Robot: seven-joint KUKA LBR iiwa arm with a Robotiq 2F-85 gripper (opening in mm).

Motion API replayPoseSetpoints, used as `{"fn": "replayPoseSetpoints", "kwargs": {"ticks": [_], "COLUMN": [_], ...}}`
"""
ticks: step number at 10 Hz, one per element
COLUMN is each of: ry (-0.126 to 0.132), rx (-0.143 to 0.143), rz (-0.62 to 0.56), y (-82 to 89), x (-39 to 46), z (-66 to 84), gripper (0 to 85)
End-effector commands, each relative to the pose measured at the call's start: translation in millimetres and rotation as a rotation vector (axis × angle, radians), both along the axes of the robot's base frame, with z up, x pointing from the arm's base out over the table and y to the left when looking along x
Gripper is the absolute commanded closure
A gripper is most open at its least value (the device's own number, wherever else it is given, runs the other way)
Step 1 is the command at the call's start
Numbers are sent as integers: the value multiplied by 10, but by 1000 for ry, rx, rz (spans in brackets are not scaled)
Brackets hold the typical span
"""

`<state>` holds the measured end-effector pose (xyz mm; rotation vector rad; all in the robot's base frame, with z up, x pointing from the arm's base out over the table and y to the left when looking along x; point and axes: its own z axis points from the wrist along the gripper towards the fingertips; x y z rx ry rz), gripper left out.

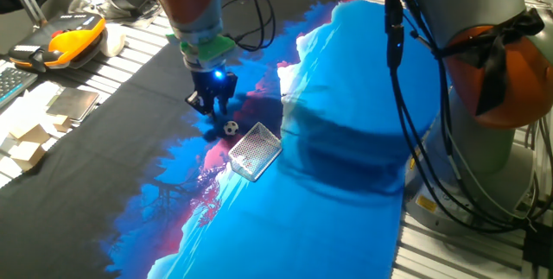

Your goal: Push the soccer ball into the goal

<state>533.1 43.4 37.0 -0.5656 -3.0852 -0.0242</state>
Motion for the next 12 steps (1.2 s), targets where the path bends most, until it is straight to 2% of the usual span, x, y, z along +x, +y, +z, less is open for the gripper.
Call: {"fn": "replayPoseSetpoints", "kwargs": {"ticks": [1,4,5,7,8,9,10,11,12], "ry": [-4,19,51,158,182,183,189,165,137], "rx": [-1,27,37,95,92,105,92,80,52], "rz": [-10,-10,25,92,103,100,109,104,108], "y": [21,115,133,178,214,246,269,274,256], "x": [-34,-244,-288,-303,-295,-291,-301,-308,-293], "z": [-17,-79,-79,-21,1,15,24,23,16], "gripper": [680,680,680,680,680,680,680,680,680]}}
